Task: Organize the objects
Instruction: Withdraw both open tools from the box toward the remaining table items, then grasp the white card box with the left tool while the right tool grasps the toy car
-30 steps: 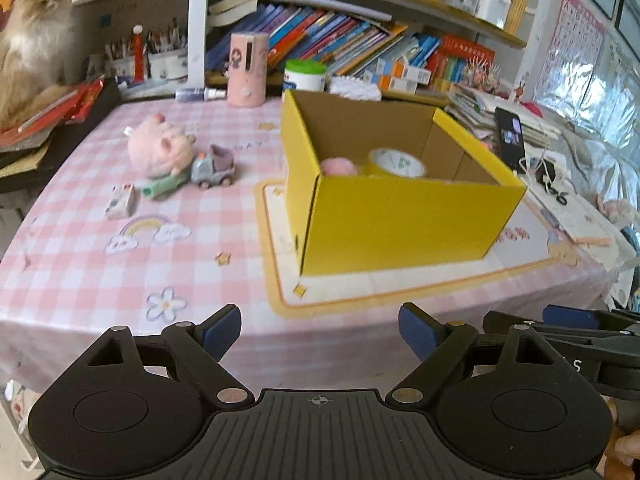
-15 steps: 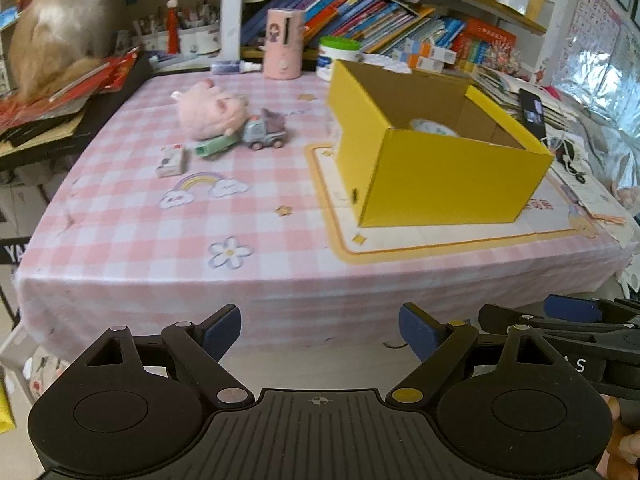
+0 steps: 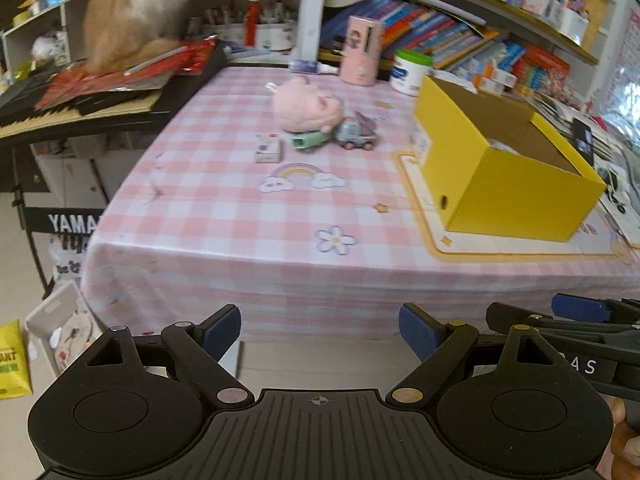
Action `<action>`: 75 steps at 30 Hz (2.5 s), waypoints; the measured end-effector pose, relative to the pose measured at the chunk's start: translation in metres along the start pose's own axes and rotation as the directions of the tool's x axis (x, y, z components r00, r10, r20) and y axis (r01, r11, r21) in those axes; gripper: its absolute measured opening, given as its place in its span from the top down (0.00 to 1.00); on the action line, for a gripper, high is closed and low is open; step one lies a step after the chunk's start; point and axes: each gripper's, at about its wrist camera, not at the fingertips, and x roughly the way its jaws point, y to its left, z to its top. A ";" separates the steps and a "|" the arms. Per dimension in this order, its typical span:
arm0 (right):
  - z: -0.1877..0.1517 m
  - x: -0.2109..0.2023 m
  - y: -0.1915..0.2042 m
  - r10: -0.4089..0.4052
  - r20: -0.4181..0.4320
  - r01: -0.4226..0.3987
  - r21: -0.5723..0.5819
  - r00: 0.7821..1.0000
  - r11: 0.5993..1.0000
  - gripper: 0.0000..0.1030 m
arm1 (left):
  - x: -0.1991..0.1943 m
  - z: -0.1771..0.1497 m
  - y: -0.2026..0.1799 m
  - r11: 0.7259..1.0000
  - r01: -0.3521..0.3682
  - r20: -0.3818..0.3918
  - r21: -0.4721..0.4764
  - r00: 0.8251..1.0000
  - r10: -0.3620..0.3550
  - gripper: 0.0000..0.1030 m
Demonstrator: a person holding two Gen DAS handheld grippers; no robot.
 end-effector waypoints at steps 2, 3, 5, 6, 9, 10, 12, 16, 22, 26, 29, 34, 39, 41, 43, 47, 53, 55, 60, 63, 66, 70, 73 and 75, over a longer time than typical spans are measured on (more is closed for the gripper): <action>0.002 0.001 0.009 0.009 0.002 -0.009 -0.014 1.000 1.000 0.28 | -0.002 0.000 0.008 1.000 -0.009 0.002 -0.011 1.000 0.009 0.14; 0.003 0.001 0.012 0.013 0.004 -0.013 -0.020 1.000 1.000 0.28 | -0.002 0.000 0.010 1.000 -0.012 0.002 -0.015 1.000 0.012 0.14; 0.004 0.002 0.019 0.019 0.007 -0.019 -0.031 1.000 0.999 0.28 | -0.003 0.000 0.016 1.000 -0.017 0.005 -0.022 1.000 0.017 0.14; 0.005 0.002 0.022 0.021 0.008 -0.021 -0.035 1.000 0.999 0.28 | -0.004 0.001 0.018 1.000 -0.018 0.008 -0.026 1.000 0.019 0.15; 0.007 0.003 0.029 0.024 0.013 -0.023 -0.046 1.000 0.999 0.27 | -0.005 0.001 0.025 0.999 -0.020 0.012 -0.032 1.000 0.020 0.15; 0.007 0.002 0.032 0.023 0.015 -0.023 -0.049 1.000 0.999 0.27 | -0.004 0.001 0.026 0.999 -0.019 0.013 -0.032 1.000 0.019 0.14; 0.009 0.003 0.036 0.021 0.019 -0.020 -0.053 1.000 0.998 0.27 | -0.004 0.002 0.029 0.999 -0.016 0.016 -0.030 1.000 0.017 0.14; 0.010 0.004 0.040 0.017 0.023 -0.016 -0.056 1.000 0.998 0.26 | -0.004 0.004 0.033 1.000 -0.012 0.021 -0.024 1.000 0.013 0.14; 0.013 0.007 0.047 0.014 0.030 -0.012 -0.064 0.999 0.998 0.26 | -0.004 0.006 0.039 1.000 -0.009 0.030 -0.023 1.000 0.010 0.14; 0.016 0.008 0.052 0.013 0.034 -0.011 -0.066 0.999 0.998 0.26 | -0.005 0.007 0.041 1.000 -0.011 0.035 -0.024 0.999 0.012 0.14; 0.017 0.007 0.056 0.015 0.040 -0.012 -0.078 0.999 0.997 0.25 | -0.004 0.008 0.044 1.000 -0.007 0.033 -0.030 0.999 0.008 0.14; 0.021 0.010 0.061 0.016 0.043 -0.013 -0.090 0.999 0.996 0.25 | -0.002 0.012 0.047 0.999 -0.007 0.043 -0.040 0.999 0.009 0.14; 0.027 0.018 0.065 0.025 0.037 -0.021 -0.109 0.999 0.994 0.25 | 0.006 0.017 0.051 0.999 -0.014 0.038 -0.050 0.999 0.016 0.14; 0.030 0.023 0.066 0.027 0.036 -0.023 -0.113 0.999 0.993 0.25 | 0.011 0.020 0.052 0.999 -0.021 0.032 -0.046 0.999 0.022 0.14; 0.034 0.029 0.066 0.030 0.035 -0.026 -0.109 0.999 0.994 0.25 | 0.015 0.024 0.053 0.999 -0.031 0.030 -0.041 0.999 0.032 0.14; 0.047 0.042 0.071 0.045 0.035 -0.041 -0.116 0.998 0.992 0.25 | 0.025 0.036 0.060 0.997 -0.048 0.033 -0.053 0.998 0.050 0.14; 0.075 0.062 0.078 0.055 0.073 -0.045 -0.130 0.996 0.990 0.27 | 0.044 0.056 0.066 0.996 -0.063 0.031 -0.066 0.997 0.065 0.14; 0.086 0.069 0.078 0.051 0.090 -0.039 -0.126 0.995 0.991 0.28 | 0.051 0.065 0.067 0.995 -0.062 0.039 -0.073 0.997 0.065 0.14; 0.115 0.089 0.078 0.039 0.141 -0.022 -0.116 0.989 0.993 0.28 | 0.068 0.085 0.068 0.994 -0.068 0.061 -0.090 0.995 0.073 0.14; 0.132 0.103 0.076 0.039 0.151 -0.024 -0.098 0.988 0.995 0.28 | 0.081 0.098 0.067 0.993 -0.077 0.062 -0.088 0.995 0.083 0.14; 0.148 0.121 0.074 0.042 0.136 -0.030 -0.090 0.990 0.995 0.28 | 0.093 0.109 0.066 0.993 -0.089 0.056 -0.081 0.994 0.093 0.14; 0.168 0.144 0.070 0.047 0.112 -0.039 -0.076 0.993 0.996 0.28 | 0.111 0.123 0.064 0.993 -0.097 0.048 -0.072 0.994 0.101 0.15; 0.181 0.161 0.068 0.043 0.093 -0.037 -0.068 0.995 0.997 0.28 | 0.127 0.134 0.060 0.993 -0.108 0.033 -0.044 0.993 0.109 0.16; 0.188 0.174 0.067 0.034 0.071 -0.030 -0.061 0.997 0.998 0.29 | 0.137 0.140 0.058 0.993 -0.114 0.029 -0.025 0.993 0.114 0.20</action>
